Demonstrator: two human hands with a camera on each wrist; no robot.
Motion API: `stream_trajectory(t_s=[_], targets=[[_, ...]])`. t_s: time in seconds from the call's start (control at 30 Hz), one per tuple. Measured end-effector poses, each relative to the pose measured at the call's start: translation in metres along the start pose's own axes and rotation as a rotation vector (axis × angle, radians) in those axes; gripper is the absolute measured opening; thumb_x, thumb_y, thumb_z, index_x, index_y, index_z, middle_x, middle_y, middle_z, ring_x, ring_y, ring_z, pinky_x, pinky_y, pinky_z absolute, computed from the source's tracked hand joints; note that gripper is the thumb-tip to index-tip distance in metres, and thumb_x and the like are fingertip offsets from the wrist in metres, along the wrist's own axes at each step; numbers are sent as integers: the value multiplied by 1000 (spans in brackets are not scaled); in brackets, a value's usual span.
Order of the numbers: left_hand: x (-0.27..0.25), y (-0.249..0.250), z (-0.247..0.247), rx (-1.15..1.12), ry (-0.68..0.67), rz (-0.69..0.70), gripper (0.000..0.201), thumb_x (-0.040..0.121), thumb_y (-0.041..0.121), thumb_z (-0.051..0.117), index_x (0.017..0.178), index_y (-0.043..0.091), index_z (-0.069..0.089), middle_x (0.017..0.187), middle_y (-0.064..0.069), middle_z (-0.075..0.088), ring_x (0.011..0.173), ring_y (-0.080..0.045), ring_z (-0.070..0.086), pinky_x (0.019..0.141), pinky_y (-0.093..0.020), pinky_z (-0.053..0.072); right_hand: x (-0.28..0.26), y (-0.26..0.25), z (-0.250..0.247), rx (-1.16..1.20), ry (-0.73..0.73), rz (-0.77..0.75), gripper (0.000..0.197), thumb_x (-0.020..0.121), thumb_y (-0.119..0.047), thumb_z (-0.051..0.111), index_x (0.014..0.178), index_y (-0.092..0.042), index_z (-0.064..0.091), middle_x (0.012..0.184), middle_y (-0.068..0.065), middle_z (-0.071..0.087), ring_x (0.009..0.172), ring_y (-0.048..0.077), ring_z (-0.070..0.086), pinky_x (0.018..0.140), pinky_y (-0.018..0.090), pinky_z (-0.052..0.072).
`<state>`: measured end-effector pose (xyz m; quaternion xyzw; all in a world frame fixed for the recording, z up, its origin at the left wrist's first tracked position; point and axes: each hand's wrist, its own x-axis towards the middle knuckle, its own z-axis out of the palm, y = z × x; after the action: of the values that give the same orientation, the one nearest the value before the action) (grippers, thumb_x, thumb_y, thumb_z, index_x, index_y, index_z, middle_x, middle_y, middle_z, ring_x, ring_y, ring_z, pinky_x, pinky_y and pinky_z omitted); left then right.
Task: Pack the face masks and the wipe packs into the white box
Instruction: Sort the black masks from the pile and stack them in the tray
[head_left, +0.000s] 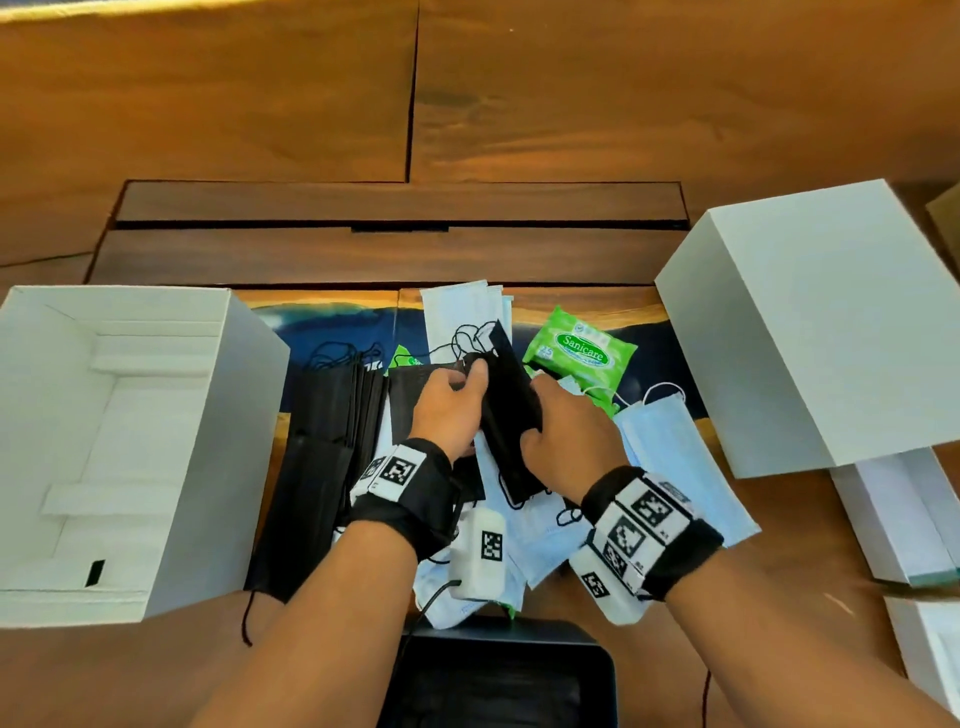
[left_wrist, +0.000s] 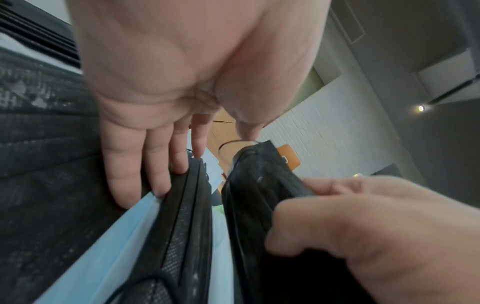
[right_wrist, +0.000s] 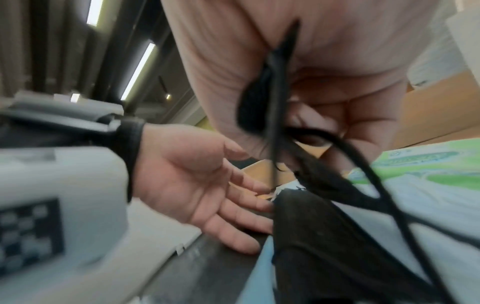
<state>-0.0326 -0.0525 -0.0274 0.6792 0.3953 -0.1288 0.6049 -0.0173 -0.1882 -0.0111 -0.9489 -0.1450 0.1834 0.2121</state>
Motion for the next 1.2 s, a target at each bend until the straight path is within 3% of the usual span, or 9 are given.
stream_trajectory(t_s=[0.1, 0.23, 0.43, 0.57, 0.63, 0.77, 0.9, 1.07, 1.2], targets=[[-6, 4, -9, -115, -15, 27, 54, 89, 72, 36, 92, 23, 59, 101, -2, 63, 99, -24, 63, 93, -51, 53, -4, -1, -15, 538, -83, 34, 13, 79, -5, 57, 91, -9, 61, 80, 4, 66, 73, 20, 61, 70, 36, 49], [-19, 12, -21, -576, -369, -17, 78, 87, 77, 36, 129, 17, 62, 127, -9, 67, 118, -25, 63, 104, -49, 46, -14, 0, -43, 1280, -401, 162, 23, 92, -9, 58, 113, -6, 65, 106, 13, 73, 91, 23, 70, 87, 39, 56], [-31, 13, -27, -732, -393, -48, 55, 102, 48, 33, 126, 7, 61, 133, -18, 61, 118, -31, 62, 100, -47, 47, -14, 16, -25, 753, -235, 110, 39, 99, -34, 50, 87, 0, 66, 86, 10, 73, 79, 26, 67, 76, 39, 52], [-32, -1, -22, -645, -352, -62, 53, 103, 45, 36, 128, 6, 61, 125, -16, 67, 116, -30, 64, 98, -46, 50, -16, 10, -12, 684, -86, 165, 52, 101, -38, 43, 56, -18, 25, 53, -4, 27, 51, 12, 28, 57, 29, 22], [-34, -8, -19, -628, -344, -59, 49, 105, 39, 36, 130, 5, 60, 122, -16, 68, 115, -28, 65, 98, -44, 51, -14, 5, -6, 686, -28, 203, 52, 102, -38, 39, 54, -21, 27, 47, -11, 28, 49, 11, 31, 54, 29, 24], [-39, -17, -16, -640, -360, -60, 46, 106, 36, 34, 126, 5, 62, 119, -14, 70, 111, -25, 67, 92, -42, 54, -3, 1, 6, 896, -13, 362, 53, 100, -46, 36, 87, -7, 68, 95, 10, 73, 94, 25, 67, 89, 40, 53], [-39, -19, -19, -585, -337, -63, 42, 100, 40, 49, 121, 7, 66, 116, -14, 71, 109, -26, 68, 95, -42, 53, -4, -10, 11, 836, -41, 276, 34, 102, -29, 43, 101, -6, 68, 103, 10, 71, 100, 27, 67, 92, 44, 53], [-25, -29, -38, -468, -80, -6, 14, 91, 7, 66, 104, 7, 72, 107, -17, 73, 97, -31, 71, 88, -47, 57, 8, 2, 11, 656, -78, 239, 34, 99, -38, 45, 83, -11, 60, 79, 2, 60, 74, 20, 58, 69, 35, 53], [-15, -36, -62, -444, 40, -37, 12, 92, 9, 64, 101, 11, 71, 103, -12, 74, 95, -30, 70, 87, -47, 57, 26, 27, 12, 180, -102, 276, 42, 86, -38, 67, 114, -9, 54, 118, 10, 60, 107, 26, 58, 89, 33, 47]])
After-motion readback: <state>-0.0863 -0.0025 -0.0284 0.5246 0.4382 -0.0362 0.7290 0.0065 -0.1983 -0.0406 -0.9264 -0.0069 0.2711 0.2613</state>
